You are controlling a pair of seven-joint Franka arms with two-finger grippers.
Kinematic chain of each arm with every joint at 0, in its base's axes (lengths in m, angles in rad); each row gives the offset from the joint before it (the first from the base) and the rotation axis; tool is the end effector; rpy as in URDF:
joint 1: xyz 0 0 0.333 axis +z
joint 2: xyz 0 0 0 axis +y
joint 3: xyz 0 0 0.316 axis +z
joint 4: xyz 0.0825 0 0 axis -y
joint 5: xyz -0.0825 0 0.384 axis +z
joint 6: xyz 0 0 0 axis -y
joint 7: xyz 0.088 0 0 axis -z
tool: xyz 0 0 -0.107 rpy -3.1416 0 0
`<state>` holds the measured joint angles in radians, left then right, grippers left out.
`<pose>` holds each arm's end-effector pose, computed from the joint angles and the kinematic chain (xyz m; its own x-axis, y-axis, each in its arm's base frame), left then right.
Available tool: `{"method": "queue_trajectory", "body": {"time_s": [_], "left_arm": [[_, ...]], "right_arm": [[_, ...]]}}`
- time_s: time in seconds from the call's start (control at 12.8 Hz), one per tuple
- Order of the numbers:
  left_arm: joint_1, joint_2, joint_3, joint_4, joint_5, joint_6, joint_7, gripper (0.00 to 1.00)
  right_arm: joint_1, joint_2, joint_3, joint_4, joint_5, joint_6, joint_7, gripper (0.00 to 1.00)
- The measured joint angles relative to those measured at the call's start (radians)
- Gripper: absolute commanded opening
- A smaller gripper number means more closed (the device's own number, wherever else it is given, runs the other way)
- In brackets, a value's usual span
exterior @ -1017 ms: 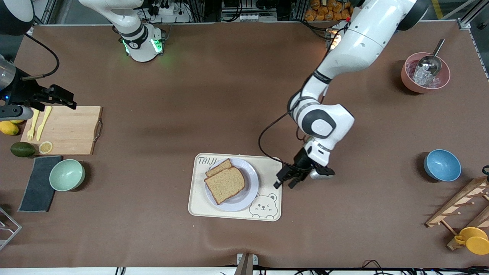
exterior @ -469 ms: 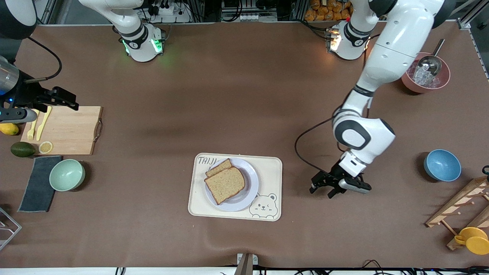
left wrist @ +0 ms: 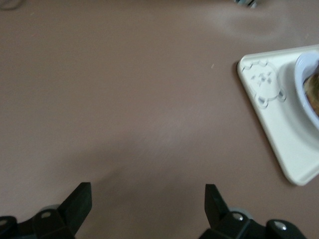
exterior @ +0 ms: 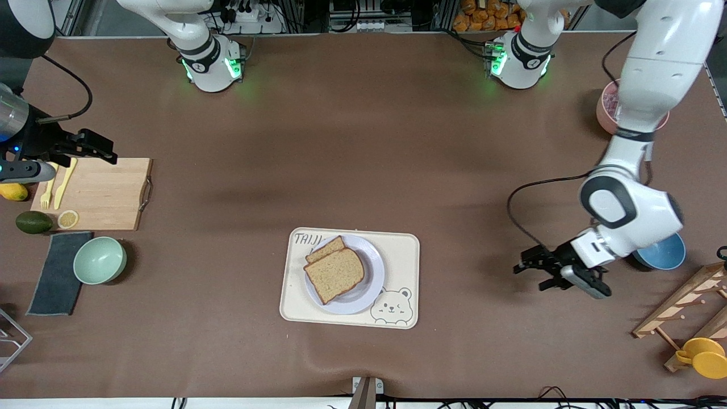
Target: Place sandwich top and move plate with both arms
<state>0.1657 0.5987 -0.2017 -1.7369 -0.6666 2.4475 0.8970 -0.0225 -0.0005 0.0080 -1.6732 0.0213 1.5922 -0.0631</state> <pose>0.6807 -0.0108 0.2519 0.8798 -0.2772 0.3862 -0.4244 -0.8240 0.3754 0.5518 -0.0058 0.5783 0.9957 0.0482 -0.0789 0.0462 -0.9986 -0.0262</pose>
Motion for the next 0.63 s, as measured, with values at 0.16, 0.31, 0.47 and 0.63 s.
{"method": "queue_trajectory", "body": {"time_s": [0.16, 0.31, 0.47, 0.63], "left_arm": [[0.016, -0.063, -0.002, 0.009, 0.215, -0.088, -0.193, 1.0], [0.006, -0.131, -0.007, 0.009, 0.337, -0.162, -0.347, 1.0], [-0.01, -0.193, -0.014, 0.009, 0.45, -0.243, -0.483, 1.0], [-0.051, -0.265, -0.018, 0.01, 0.551, -0.327, -0.644, 1.0]], "right_arm": [[0.0, 0.0, 0.0, 0.0, 0.0, 0.0, 0.0, 1.0], [0.0, 0.0, 0.0, 0.0, 0.0, -0.001, 0.0, 1.0], [0.0, 0.0, 0.0, 0.0, 0.0, -0.001, 0.0, 1.0], [0.0, 0.0, 0.0, 0.0, 0.0, -0.002, 0.0, 1.0]]}}
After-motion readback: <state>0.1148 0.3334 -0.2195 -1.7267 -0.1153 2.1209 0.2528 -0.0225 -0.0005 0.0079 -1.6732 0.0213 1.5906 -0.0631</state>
